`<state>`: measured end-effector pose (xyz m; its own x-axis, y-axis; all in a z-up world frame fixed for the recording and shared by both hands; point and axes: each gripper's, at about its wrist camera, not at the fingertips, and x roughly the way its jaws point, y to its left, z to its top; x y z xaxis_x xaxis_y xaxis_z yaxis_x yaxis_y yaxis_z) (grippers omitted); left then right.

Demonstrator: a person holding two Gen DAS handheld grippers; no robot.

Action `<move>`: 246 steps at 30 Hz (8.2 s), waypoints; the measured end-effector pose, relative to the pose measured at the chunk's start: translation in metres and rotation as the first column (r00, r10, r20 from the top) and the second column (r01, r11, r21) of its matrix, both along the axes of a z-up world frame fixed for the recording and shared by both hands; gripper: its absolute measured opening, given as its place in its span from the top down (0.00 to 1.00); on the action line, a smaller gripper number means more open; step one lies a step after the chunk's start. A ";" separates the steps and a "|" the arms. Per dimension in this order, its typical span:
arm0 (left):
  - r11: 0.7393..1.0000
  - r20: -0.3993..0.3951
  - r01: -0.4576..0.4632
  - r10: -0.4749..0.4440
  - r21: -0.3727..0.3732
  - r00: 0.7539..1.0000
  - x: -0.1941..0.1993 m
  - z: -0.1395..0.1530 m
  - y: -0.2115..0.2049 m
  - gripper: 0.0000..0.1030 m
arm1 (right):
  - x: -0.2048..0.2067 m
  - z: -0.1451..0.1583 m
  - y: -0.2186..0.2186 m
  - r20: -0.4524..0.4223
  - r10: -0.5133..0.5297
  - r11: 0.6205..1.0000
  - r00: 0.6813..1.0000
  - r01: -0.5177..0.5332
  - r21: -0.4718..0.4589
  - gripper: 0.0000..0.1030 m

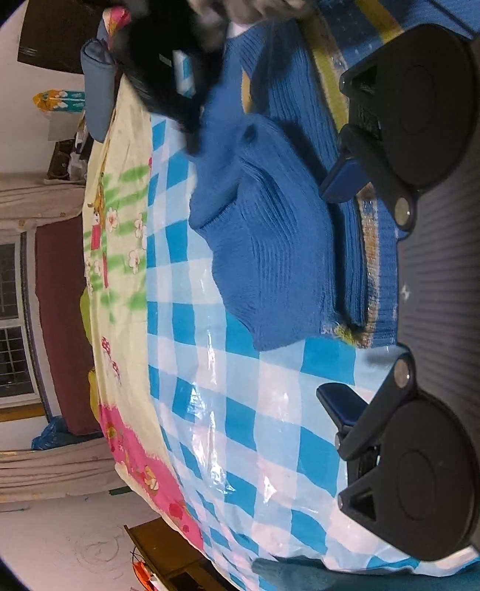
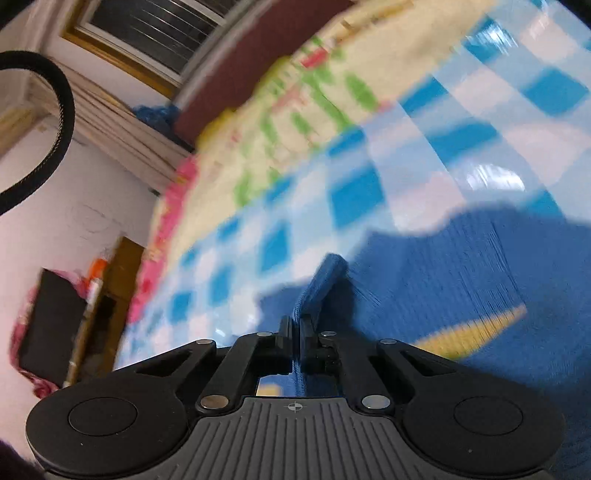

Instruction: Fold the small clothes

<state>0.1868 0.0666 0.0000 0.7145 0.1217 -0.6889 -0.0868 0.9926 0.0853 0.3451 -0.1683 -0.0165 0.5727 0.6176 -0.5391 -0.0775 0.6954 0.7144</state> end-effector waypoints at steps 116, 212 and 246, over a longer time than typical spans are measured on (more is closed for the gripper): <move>0.997 0.038 -0.029 0.032 -0.065 0.999 -0.003 0.002 0.013 0.00 | -0.008 0.002 -0.064 -0.083 -0.198 0.977 0.977 0.203 0.060 0.93; 0.988 -0.051 -0.125 0.130 0.085 0.990 0.032 -0.028 0.052 0.00 | -0.061 -0.027 -0.116 -0.149 -0.322 0.945 0.935 0.326 -0.003 0.79; 0.990 -0.047 -0.107 0.112 0.090 0.993 0.032 -0.031 0.052 0.00 | -0.077 -0.002 -0.118 -0.093 -0.267 0.962 0.959 0.261 -0.076 0.94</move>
